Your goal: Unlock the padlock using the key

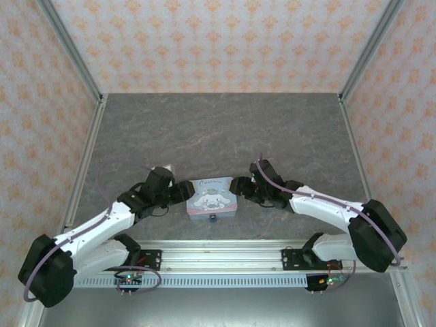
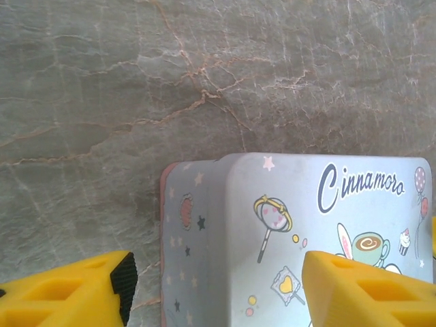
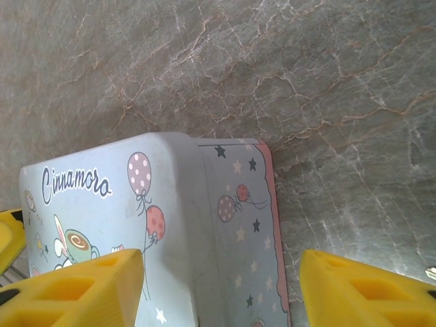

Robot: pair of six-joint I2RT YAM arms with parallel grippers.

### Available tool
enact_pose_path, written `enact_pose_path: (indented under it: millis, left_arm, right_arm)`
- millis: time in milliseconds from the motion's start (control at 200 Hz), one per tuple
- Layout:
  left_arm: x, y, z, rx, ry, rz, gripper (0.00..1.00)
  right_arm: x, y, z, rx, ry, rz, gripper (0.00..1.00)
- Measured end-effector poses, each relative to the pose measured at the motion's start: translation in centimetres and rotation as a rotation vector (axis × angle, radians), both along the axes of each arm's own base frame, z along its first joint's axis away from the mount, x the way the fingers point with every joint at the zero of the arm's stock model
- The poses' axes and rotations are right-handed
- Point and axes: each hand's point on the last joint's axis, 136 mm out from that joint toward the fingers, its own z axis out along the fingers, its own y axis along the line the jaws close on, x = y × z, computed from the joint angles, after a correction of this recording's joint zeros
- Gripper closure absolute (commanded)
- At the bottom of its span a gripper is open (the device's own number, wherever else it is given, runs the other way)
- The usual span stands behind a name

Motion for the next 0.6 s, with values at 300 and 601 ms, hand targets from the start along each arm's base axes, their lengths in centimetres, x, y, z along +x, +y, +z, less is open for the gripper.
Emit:
enact_pose_path:
  millis: [300,601]
  left_arm:
    - [0.4,-1.9,-1.0,-0.014,0.01,-0.028,0.46]
    - [4.8,-3.4,-0.6,0.051,-0.011,0.002,0.46]
  right_arm:
    - [0.5,0.7,-0.1,0.032,0.003,-0.015,0.63]
    - [3.6,0.4,0.1,0.005,-0.032,-0.092,0.68]
